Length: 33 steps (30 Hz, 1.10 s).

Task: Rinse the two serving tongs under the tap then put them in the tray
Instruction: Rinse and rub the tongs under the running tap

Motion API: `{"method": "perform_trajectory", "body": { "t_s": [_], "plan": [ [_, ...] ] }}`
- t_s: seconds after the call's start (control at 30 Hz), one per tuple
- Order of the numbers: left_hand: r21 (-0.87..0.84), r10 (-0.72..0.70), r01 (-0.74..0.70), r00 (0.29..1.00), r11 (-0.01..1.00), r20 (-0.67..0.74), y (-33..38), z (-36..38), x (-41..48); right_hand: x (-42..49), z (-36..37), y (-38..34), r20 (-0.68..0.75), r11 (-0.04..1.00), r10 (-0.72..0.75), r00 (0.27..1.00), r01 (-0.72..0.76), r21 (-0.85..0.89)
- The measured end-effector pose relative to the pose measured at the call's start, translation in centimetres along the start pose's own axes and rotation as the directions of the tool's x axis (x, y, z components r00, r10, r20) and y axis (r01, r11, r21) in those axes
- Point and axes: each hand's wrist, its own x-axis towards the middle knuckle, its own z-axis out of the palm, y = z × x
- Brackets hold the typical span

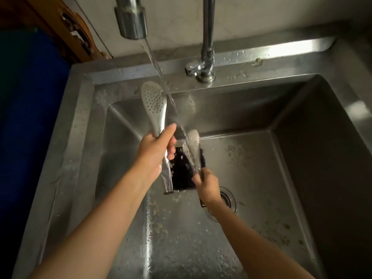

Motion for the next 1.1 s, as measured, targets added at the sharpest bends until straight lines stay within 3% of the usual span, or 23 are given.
{"method": "perform_trajectory", "body": {
  "t_s": [0.2,0.3,0.57,0.73,0.83,0.9,0.97,1.1],
  "plan": [
    [-0.133,-0.057,0.056,0.998,0.990,-0.002,-0.7,-0.1,-1.6,-3.3,-3.4,-7.7,-0.102,0.943,-0.289,0.952,0.301,0.144],
    [-0.141,-0.087,0.085,0.996,0.986,-0.008,-0.4,0.7,-2.8,-5.4,-4.3,-10.0,-0.109,0.914,-0.380,0.919,0.391,0.110],
    [-0.167,-0.109,0.132,0.984,0.977,0.142,1.9,2.9,-5.4,-8.6,-6.2,-11.6,-0.037,0.866,-0.496,0.867,0.492,-0.091],
    [-0.154,-0.102,0.121,0.986,0.981,0.128,2.5,3.4,-5.8,-8.8,-7.3,-11.9,0.037,0.815,-0.562,0.826,0.561,-0.147],
    [-0.147,-0.080,0.097,0.990,0.984,0.118,3.0,3.2,-5.9,-8.7,-7.8,-12.5,-0.059,0.828,-0.545,0.837,0.525,-0.196],
    [-0.061,-0.014,0.020,0.994,0.998,0.105,3.2,2.9,-5.8,-8.2,-8.5,-13.9,-0.236,0.878,-0.479,0.846,0.468,-0.103],
    [0.004,0.077,-0.078,0.990,0.997,0.115,3.3,2.8,-6.0,-7.2,-9.0,-16.4,-0.309,0.884,-0.418,0.854,0.461,0.080],
    [0.094,0.201,-0.209,0.975,0.973,0.094,3.5,2.4,-6.1,-4.7,-8.7,-22.3,-0.131,0.876,-0.386,0.913,0.408,0.258]
  ]
}}
